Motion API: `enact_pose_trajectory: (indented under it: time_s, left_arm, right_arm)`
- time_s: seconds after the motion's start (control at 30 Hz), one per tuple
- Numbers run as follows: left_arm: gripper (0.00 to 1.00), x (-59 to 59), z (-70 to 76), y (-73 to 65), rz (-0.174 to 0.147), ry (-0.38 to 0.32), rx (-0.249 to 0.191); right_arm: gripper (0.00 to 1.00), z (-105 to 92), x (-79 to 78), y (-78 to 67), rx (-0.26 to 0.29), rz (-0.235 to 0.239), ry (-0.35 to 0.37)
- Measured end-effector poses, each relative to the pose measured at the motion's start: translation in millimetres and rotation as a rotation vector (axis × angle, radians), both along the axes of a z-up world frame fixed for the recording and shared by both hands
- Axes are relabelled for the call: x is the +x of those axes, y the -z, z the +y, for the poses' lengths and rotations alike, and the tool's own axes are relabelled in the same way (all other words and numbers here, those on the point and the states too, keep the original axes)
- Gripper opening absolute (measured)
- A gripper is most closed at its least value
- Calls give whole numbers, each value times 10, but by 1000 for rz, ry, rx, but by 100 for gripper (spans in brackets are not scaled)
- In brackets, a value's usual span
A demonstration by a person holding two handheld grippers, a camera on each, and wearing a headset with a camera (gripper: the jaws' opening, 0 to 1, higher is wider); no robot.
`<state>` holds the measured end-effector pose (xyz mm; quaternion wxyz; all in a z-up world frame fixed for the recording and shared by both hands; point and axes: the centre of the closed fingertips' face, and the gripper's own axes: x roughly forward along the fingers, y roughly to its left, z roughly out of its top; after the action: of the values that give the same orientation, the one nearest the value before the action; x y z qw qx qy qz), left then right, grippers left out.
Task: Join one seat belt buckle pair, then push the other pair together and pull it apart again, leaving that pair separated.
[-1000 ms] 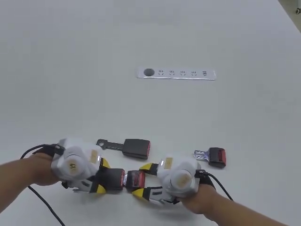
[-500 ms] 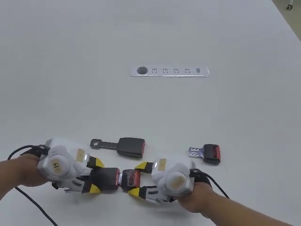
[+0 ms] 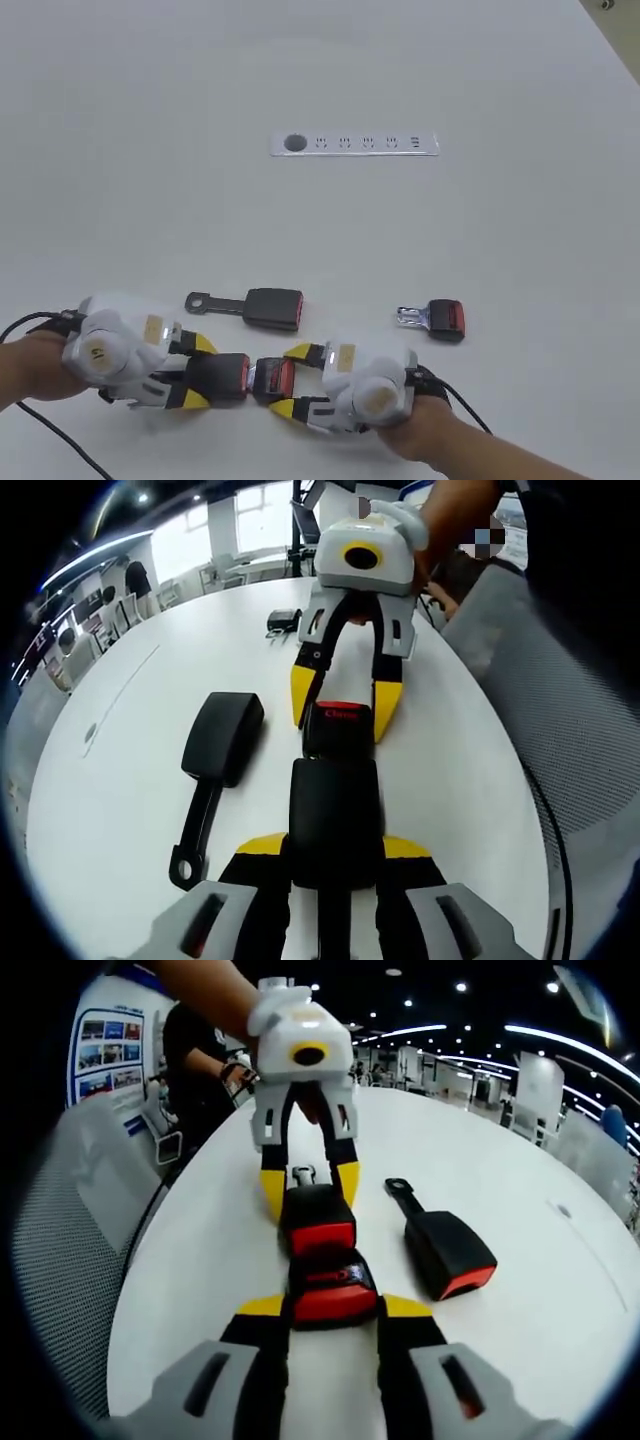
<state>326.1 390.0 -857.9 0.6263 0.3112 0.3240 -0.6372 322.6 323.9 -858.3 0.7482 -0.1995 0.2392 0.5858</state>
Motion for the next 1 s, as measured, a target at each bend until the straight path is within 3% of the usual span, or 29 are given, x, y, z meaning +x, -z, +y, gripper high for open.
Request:
enact_pose_trajectory:
  time_s: [1.0]
  left_arm:
    - [33, -3, 7, 3, 12, 12, 5]
  right_arm:
    - [33, -28, -6, 10, 1, 4, 16]
